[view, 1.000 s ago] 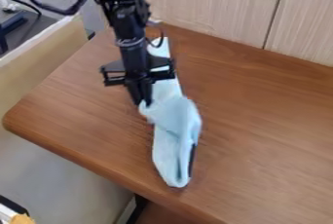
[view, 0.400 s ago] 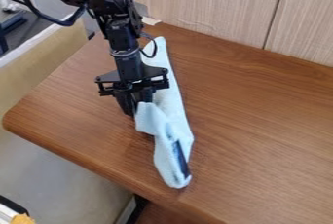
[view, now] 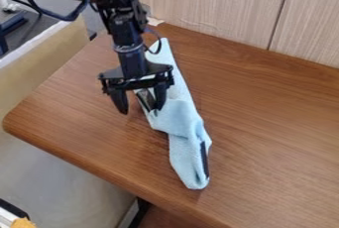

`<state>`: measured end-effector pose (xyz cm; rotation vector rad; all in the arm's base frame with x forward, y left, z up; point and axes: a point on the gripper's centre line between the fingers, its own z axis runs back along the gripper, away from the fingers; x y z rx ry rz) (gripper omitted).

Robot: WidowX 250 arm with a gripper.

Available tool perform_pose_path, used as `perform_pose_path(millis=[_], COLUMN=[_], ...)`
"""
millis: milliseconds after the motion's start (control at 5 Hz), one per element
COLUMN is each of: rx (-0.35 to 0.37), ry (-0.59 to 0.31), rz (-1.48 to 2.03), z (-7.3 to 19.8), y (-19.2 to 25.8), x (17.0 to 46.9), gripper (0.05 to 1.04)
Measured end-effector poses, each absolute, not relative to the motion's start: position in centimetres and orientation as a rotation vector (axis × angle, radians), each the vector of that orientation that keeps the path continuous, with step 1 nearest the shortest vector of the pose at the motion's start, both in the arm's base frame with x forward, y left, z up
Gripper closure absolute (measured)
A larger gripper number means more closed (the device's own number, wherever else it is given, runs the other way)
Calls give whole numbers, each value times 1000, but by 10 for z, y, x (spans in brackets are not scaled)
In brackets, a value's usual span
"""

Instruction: Fold the cloth from right to left

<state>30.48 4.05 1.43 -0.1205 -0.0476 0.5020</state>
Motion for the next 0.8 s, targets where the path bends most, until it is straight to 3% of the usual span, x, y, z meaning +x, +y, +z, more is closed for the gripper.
perform_pose_path(millis=[200,400,800], rx=[-113,-135,-150], ry=[-62,-129,-180], rz=[488,468,352], z=[26,57,98], y=[37,33,27], x=[312,315,305], gripper=[78,83,83])
